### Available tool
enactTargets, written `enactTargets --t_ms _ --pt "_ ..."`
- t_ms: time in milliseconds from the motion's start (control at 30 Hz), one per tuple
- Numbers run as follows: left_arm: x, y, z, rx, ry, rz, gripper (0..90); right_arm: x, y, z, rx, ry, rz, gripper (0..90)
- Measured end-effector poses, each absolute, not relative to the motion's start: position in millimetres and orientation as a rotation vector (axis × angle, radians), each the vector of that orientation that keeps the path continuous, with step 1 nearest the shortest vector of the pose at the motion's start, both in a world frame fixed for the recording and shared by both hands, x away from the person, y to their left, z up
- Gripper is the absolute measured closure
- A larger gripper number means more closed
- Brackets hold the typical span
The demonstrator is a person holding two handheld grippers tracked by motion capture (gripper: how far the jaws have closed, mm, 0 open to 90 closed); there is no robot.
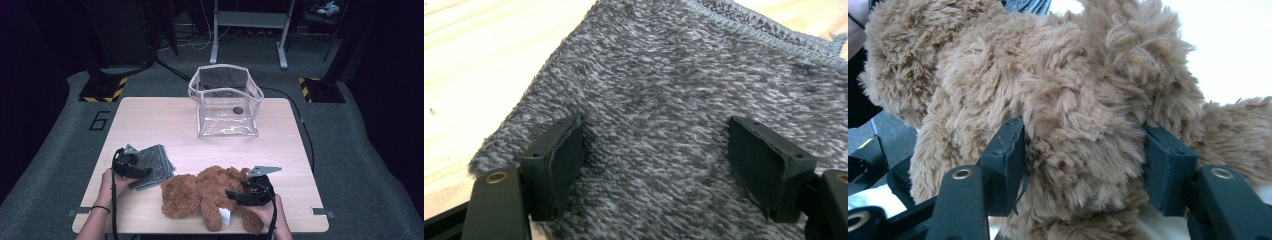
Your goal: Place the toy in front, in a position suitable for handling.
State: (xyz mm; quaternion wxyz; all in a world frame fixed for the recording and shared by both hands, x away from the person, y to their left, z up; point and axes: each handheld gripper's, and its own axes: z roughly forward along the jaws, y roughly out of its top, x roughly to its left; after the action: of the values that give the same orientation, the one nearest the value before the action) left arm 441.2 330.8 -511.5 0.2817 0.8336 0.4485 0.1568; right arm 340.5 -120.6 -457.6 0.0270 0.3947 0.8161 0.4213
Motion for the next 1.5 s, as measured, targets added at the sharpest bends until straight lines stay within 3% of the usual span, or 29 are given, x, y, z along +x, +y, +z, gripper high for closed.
enactTargets --t_ms 233,467,767,867,1267,1500 --pt "447 331 -512 2.225 1.205 0.425 23.3 340 -114 -457 1.212 2.511 1.307 38.6" --pt "446 330 -512 2.224 1.219 0.419 23.3 342 -120 -450 1.237 2.5 1.241 22.5" --pt "448 328 -508 2.227 1.26 0.4 22.8 339 -172 -435 1.34 2.257 1.248 11.0" --pt "449 329 -505 2.219 1.284 0.401 18.7 338 -193 -436 1.388 2.159 1.179 8.7" --pt "445 321 -499 2.176 1.338 0.343 17.0 348 -241 -513 1.605 2.029 0.916 6.2" --pt "451 305 -500 2.229 1.317 0.358 18.2 347 -246 -525 1.581 2.007 0.837 6.0"
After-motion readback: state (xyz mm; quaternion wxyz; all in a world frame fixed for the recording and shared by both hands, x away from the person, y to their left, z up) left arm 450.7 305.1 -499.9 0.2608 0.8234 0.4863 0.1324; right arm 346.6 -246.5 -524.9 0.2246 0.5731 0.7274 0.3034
